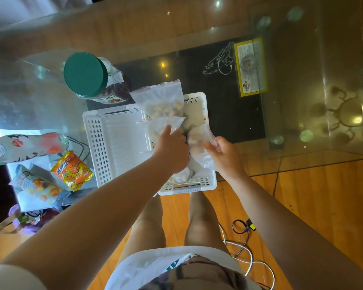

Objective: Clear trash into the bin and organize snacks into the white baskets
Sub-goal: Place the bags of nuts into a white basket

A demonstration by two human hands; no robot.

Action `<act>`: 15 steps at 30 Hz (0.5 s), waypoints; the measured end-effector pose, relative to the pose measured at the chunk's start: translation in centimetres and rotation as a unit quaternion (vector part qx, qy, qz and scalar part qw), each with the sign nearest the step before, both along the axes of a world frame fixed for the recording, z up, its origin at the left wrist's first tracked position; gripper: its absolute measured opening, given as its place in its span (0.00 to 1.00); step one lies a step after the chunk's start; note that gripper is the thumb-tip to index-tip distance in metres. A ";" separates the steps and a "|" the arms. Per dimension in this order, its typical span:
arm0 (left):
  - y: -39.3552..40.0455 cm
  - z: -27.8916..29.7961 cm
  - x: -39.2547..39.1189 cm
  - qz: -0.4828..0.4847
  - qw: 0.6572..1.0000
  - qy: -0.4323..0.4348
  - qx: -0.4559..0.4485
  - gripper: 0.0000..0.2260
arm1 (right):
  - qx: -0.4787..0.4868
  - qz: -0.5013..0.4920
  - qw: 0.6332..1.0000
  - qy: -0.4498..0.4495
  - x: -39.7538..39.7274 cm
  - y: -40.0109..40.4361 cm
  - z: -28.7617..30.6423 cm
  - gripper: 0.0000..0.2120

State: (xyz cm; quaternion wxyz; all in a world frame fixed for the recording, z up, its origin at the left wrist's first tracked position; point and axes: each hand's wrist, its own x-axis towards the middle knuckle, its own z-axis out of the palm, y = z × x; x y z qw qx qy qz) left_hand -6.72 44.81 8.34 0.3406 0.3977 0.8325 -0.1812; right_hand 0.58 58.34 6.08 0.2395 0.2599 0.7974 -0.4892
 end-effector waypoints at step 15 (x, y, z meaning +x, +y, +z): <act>-5.1 1.6 1.3 0.329 0.922 -0.125 0.164 0.28 | 0.103 -0.057 0.989 0.084 0.7 2.3 1.5 0.06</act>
